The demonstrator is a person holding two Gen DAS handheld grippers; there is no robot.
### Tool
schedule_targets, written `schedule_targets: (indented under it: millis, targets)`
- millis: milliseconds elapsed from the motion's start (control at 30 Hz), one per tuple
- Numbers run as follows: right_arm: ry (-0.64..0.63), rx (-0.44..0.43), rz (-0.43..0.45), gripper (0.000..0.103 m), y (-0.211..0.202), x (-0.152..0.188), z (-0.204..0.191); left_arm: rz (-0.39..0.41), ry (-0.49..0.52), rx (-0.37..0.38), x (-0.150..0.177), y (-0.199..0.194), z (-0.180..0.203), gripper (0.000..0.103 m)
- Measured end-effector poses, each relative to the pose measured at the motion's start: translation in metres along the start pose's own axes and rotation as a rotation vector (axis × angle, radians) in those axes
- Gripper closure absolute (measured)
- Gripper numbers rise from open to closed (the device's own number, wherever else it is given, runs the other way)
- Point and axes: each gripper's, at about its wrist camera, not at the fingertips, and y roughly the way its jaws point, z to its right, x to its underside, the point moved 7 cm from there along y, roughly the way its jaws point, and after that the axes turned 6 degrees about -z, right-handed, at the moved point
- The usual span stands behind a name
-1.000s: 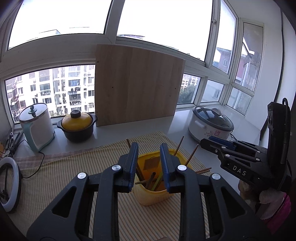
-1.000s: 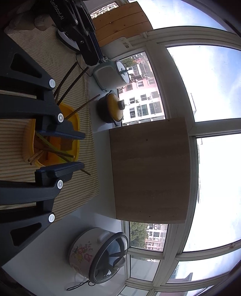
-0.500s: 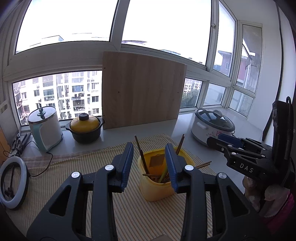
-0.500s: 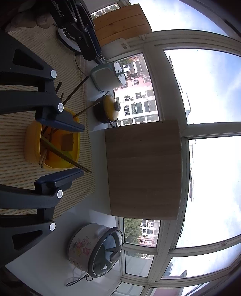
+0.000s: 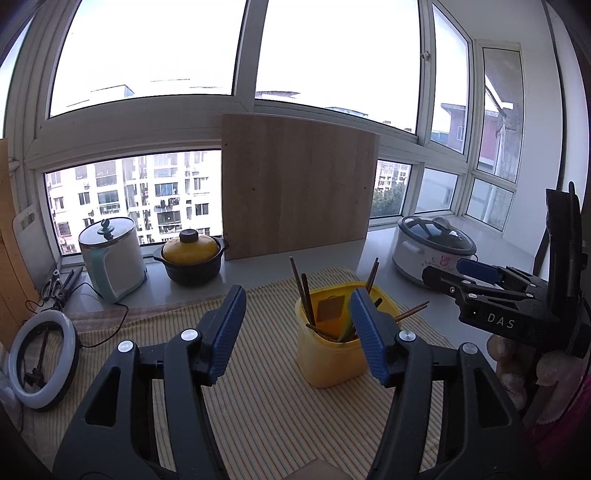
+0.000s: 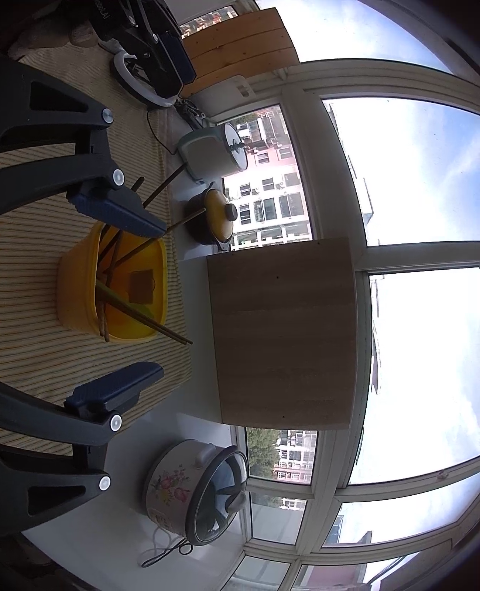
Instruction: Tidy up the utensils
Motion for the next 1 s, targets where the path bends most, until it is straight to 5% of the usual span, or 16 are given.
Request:
schedule_targets:
  millis: [100, 400, 667, 1000]
  targets:
    - [0.005, 0.014, 0.009, 0.019, -0.003, 0.005, 0.000, 0.007, -0.017, -0.017, 0.008, -0.006, -0.005, 0.021]
    - [0.012, 0.048, 0.014, 0.003, -0.007, 0.019, -0.002, 0.009, -0.014, -0.147, 0.038, -0.021, -0.016, 0.001]
    - [0.021, 0.086, 0.007, 0.000, -0.006, 0.034, -0.003, -0.046, -0.030, -0.206, 0.062, -0.020, -0.024, 0.000]
    - [0.021, 0.082, 0.027, 0.000, -0.014, 0.030, -0.002, -0.013, -0.055, -0.218, 0.054, -0.029, -0.026, 0.000]
